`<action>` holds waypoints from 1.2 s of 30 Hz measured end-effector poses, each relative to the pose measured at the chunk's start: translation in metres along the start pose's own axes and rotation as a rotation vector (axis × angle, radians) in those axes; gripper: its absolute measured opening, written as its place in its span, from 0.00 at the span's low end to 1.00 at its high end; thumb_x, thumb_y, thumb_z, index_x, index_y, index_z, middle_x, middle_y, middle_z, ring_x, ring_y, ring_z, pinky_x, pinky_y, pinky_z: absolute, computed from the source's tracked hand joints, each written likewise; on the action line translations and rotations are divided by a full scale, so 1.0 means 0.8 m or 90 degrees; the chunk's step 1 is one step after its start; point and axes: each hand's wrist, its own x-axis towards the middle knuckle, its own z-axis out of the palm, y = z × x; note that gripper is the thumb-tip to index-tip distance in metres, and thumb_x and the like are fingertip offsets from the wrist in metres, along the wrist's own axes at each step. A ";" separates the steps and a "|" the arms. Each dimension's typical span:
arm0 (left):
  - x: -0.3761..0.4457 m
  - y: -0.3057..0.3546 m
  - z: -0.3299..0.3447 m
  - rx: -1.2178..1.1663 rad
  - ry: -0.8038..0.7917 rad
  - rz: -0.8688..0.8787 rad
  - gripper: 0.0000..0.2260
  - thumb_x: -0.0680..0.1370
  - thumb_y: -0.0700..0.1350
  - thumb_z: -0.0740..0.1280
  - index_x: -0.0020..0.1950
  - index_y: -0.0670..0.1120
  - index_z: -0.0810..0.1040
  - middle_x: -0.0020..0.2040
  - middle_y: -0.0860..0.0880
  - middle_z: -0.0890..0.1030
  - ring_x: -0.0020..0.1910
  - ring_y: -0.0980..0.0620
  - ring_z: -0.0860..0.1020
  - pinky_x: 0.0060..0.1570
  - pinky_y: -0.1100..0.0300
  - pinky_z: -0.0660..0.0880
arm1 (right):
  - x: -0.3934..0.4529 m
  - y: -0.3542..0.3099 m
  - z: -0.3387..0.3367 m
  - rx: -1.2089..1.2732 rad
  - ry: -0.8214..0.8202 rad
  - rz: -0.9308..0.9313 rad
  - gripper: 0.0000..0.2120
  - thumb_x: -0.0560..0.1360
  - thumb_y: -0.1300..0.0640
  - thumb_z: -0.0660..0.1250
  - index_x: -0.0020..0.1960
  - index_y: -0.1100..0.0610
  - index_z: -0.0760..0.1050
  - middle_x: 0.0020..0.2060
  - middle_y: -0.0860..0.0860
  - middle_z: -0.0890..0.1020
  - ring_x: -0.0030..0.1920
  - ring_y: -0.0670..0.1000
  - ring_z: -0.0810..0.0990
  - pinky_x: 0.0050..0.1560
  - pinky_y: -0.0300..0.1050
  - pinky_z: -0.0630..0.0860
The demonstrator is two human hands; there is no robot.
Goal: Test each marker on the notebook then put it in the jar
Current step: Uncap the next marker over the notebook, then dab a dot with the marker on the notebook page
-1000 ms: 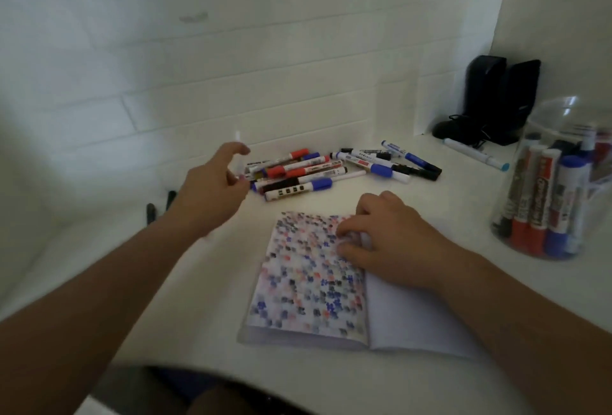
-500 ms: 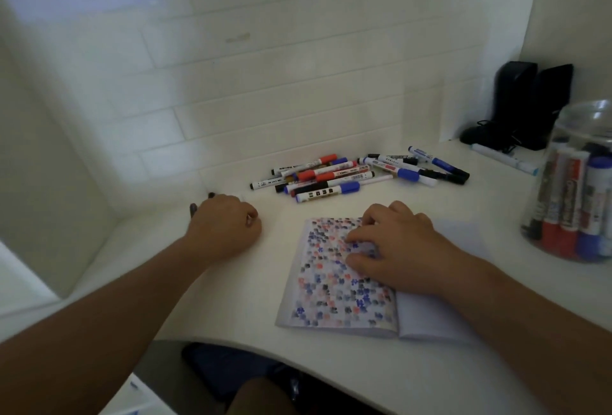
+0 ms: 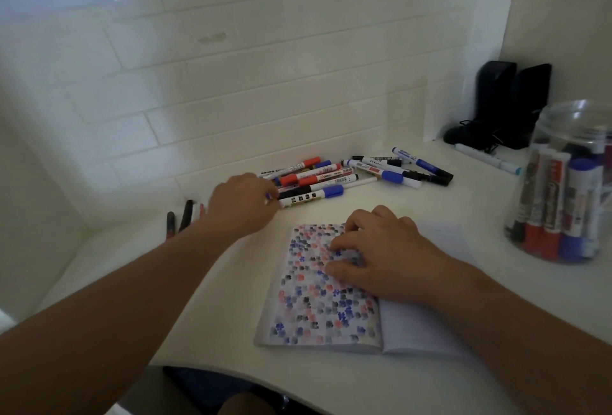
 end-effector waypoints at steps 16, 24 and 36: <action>0.015 0.105 -0.017 -0.262 0.014 0.050 0.14 0.84 0.59 0.59 0.53 0.53 0.79 0.43 0.52 0.82 0.39 0.53 0.79 0.42 0.53 0.76 | -0.003 0.009 0.001 0.035 0.047 -0.021 0.24 0.79 0.30 0.58 0.71 0.38 0.74 0.66 0.42 0.73 0.66 0.49 0.66 0.64 0.55 0.67; 0.013 0.200 -0.055 -1.401 -0.325 -0.164 0.07 0.82 0.42 0.68 0.47 0.39 0.80 0.37 0.45 0.79 0.34 0.54 0.80 0.38 0.64 0.82 | -0.006 0.079 -0.023 0.317 0.320 0.147 0.21 0.74 0.35 0.71 0.34 0.50 0.73 0.27 0.45 0.75 0.28 0.43 0.72 0.35 0.42 0.70; 0.006 0.163 -0.007 -1.123 -0.426 0.059 0.10 0.79 0.41 0.70 0.60 0.44 0.81 0.49 0.44 0.85 0.41 0.51 0.83 0.44 0.59 0.83 | 0.006 0.097 -0.025 0.670 0.542 0.172 0.08 0.81 0.54 0.71 0.43 0.52 0.79 0.27 0.52 0.76 0.28 0.49 0.72 0.28 0.42 0.68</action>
